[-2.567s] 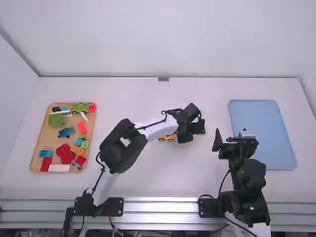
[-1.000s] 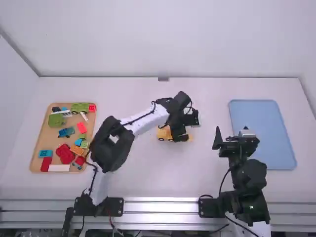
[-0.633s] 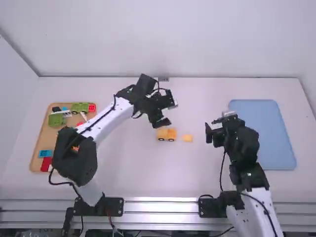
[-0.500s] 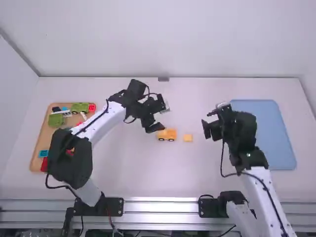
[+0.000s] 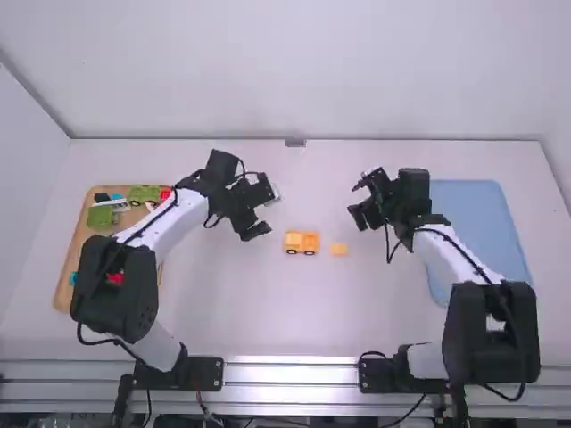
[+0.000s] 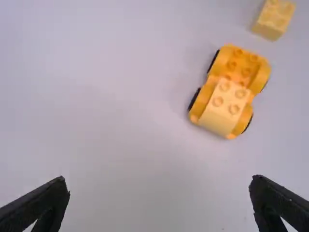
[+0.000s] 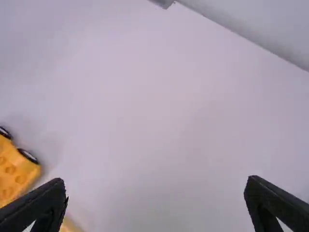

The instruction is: Assemble lego blocks to make yellow taxi

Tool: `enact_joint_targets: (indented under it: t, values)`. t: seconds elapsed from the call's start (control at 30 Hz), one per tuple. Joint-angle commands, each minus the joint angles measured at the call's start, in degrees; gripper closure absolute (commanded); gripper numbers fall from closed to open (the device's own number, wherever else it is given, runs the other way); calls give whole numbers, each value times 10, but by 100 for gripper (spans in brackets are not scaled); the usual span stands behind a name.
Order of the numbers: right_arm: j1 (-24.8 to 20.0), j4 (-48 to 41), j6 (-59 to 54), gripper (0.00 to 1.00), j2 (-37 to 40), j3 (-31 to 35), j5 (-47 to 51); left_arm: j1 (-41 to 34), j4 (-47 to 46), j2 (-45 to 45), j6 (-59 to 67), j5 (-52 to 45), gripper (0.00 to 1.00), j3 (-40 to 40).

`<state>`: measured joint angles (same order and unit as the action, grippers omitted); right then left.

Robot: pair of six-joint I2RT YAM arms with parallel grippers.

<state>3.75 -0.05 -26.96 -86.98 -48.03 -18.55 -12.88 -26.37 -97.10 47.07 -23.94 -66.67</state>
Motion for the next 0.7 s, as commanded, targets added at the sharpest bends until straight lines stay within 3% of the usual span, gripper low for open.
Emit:
enact_joint_targets:
  t: [0.0,0.17,0.3,0.5,0.67]
  values:
    - [0,14,-20,2,-28,-17,-7,-2,3,21,7,33,1,10]
    - [0,-11,-92,2,-57,-17,-31,0,53,21,8,19,1,45]
    - [0,-69,-232,2,-62,-17,-130,-2,130,21,8,10,1,92]
    - [-31,-169,-441,2,-64,-15,-297,8,232,21,79,-152,1,159]
    - [-61,-135,-500,2,-103,18,-396,25,267,14,90,-252,1,175]
